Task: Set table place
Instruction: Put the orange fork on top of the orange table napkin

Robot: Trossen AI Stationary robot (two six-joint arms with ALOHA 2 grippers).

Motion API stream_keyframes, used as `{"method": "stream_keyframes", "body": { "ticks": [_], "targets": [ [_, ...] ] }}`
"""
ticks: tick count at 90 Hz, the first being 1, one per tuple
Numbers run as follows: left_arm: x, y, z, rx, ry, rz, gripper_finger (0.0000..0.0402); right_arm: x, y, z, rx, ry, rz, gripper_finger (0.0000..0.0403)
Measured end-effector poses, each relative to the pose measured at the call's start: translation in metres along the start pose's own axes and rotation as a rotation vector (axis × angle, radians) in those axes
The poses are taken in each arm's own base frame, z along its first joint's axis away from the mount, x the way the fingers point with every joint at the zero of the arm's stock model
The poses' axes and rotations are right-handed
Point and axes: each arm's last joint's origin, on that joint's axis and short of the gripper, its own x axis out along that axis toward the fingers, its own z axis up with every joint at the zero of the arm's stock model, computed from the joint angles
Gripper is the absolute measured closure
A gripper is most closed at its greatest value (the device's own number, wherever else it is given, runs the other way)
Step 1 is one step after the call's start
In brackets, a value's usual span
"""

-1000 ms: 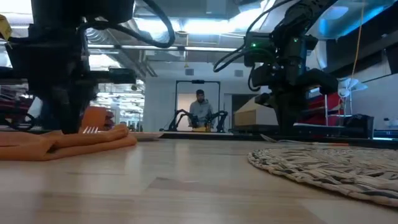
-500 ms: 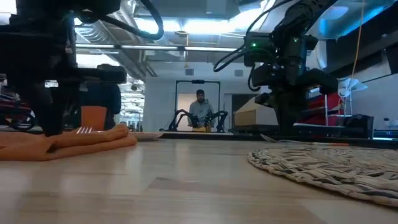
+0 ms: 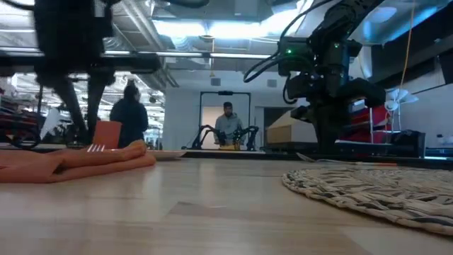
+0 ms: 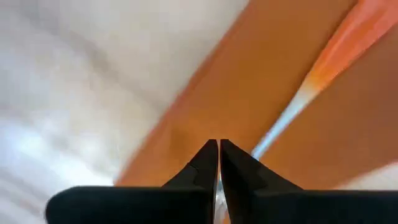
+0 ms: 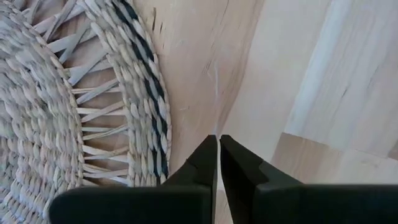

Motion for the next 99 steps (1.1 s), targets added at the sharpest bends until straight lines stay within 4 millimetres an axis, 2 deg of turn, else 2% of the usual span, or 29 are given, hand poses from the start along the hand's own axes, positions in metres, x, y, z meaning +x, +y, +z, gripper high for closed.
{"method": "stream_keyframes", "body": {
  "ticks": [16, 42, 67, 99],
  "targets": [
    [-0.002, 0.009, -0.023, -0.233, 0.101, -0.046, 0.0401, 0.0, 0.0, 0.0, 0.001, 0.005, 0.003, 0.0397],
    [0.028, 0.004, -0.049, -0.358, 0.224, -0.112, 0.0401, 0.0, 0.0, -0.001, 0.001, 0.007, 0.002, 0.0397],
    [0.044, 0.006, -0.058, -0.411, 0.212, -0.109, 0.0401, 0.0, 0.0, -0.001, 0.001, 0.007, 0.001, 0.0397],
    [0.049, 0.018, -0.061, -0.452, 0.176, -0.076, 0.0401, 0.0, 0.0, 0.0, 0.001, 0.006, 0.0, 0.0398]
  ]
}}
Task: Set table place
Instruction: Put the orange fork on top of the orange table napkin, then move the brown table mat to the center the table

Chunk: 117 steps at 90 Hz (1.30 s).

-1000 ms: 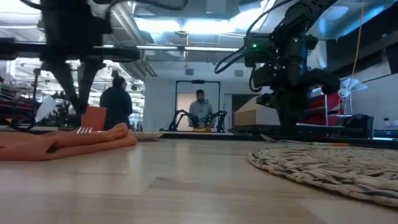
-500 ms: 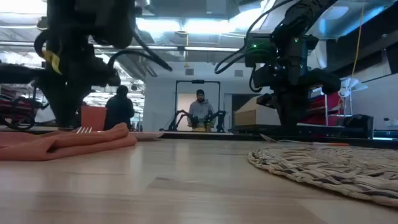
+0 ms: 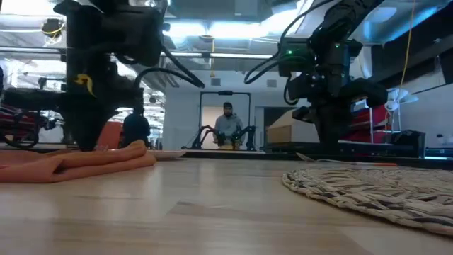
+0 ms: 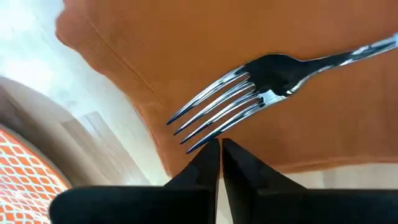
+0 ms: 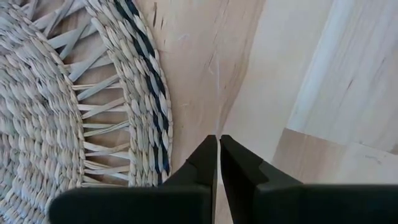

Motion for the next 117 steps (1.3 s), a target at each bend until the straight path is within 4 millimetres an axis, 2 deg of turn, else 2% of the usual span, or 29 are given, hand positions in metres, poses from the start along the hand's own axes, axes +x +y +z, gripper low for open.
{"method": "stream_keyframes", "body": {
  "ticks": [21, 34, 50, 63, 74, 84, 99, 117],
  "targets": [
    [0.001, 0.004, -0.001, -0.013, 0.006, 0.002, 0.0401, 0.0, 0.0, 0.0, 0.0, 0.0, -0.001, 0.0398],
    [-0.001, 0.011, -0.005, 0.014, 0.031, 0.094, 0.0401, 0.0, -0.001, 0.001, -0.013, -0.014, -0.009, 0.0398],
    [-0.027, 0.026, -0.01, -0.064, -0.08, 0.133, 0.0401, 0.0, -0.001, 0.002, -0.03, -0.019, -0.012, 0.0398],
    [-0.054, 0.036, -0.008, -0.156, -0.308, 0.134, 0.0402, -0.001, 0.0, 0.0, -0.033, -0.007, -0.005, 0.0398],
    [-0.067, 0.04, 0.007, -0.221, -0.529, 0.109, 0.0401, -0.006, 0.006, 0.0, -0.047, 0.0, -0.001, 0.0398],
    [-0.07, 0.039, 0.027, -0.208, -0.667, 0.125, 0.0402, -0.018, 0.021, 0.005, -0.104, -0.041, -0.017, 0.0398],
    [-0.058, 0.034, 0.057, -0.202, -0.771, 0.112, 0.0402, -0.043, 0.048, 0.01, -0.167, -0.121, -0.075, 0.0398],
    [-0.042, 0.028, 0.089, -0.23, -0.905, 0.054, 0.0402, -0.068, 0.07, 0.008, -0.166, -0.181, -0.183, 0.0398]
  ]
}}
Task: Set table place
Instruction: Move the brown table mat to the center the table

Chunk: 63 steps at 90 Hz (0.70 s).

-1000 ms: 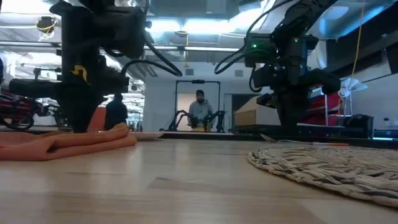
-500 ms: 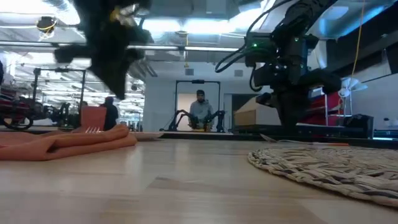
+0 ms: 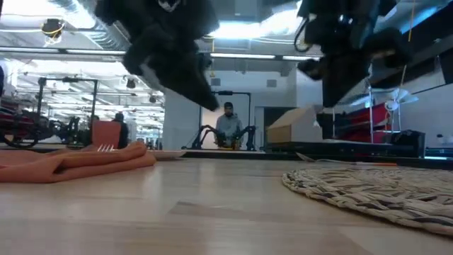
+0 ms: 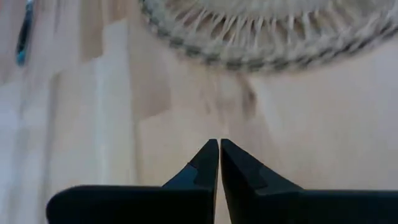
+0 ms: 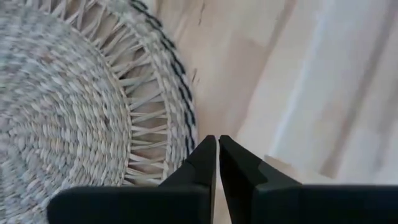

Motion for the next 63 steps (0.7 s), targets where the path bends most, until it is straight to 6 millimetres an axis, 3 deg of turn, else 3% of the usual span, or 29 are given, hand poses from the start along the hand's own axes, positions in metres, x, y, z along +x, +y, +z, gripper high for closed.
{"method": "stream_keyframes", "body": {
  "ticks": [15, 49, 63],
  "targets": [
    [0.016, -0.007, 0.002, -0.029, -0.068, -0.004, 0.0402, -0.011, 0.009, 0.0, 0.018, -0.012, -0.03, 0.0398],
    [0.044, -0.015, -0.008, -0.108, -0.078, -0.061, 0.0402, -0.01, 0.013, -0.001, 0.061, 0.029, -0.043, 0.0398],
    [0.056, -0.018, -0.004, -0.136, -0.133, -0.116, 0.0402, -0.01, 0.013, -0.002, 0.063, 0.038, -0.041, 0.0398]
  ]
}}
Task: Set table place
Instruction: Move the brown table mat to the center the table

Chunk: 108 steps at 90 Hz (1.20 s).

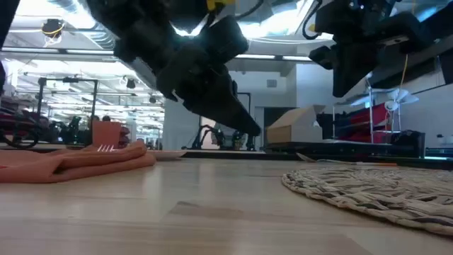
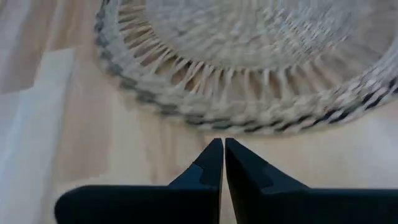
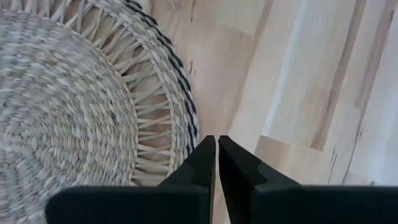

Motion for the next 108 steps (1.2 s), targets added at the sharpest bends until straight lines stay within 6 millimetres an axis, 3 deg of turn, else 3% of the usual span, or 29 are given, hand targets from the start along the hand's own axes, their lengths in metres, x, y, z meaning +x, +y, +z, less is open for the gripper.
{"method": "stream_keyframes", "body": {
  "ticks": [29, 61, 85, 108],
  "targets": [
    [0.035, -0.007, 0.019, 0.036, -0.028, -0.015, 0.0402, 0.0, 0.0, 0.0, 0.0, 0.008, -0.014, 0.0398],
    [0.058, -0.006, -0.001, 0.002, 0.045, -0.014, 0.0402, 0.0, 0.0, -0.003, 0.015, 0.039, -0.009, 0.0398],
    [0.058, 0.001, -0.006, -0.024, 0.107, -0.001, 0.0402, 0.0, 0.001, -0.005, 0.028, 0.058, -0.008, 0.0398],
    [0.035, 0.009, -0.002, -0.005, 0.245, 0.091, 0.0402, 0.0, 0.002, -0.007, 0.029, 0.08, -0.001, 0.0398]
  ]
}}
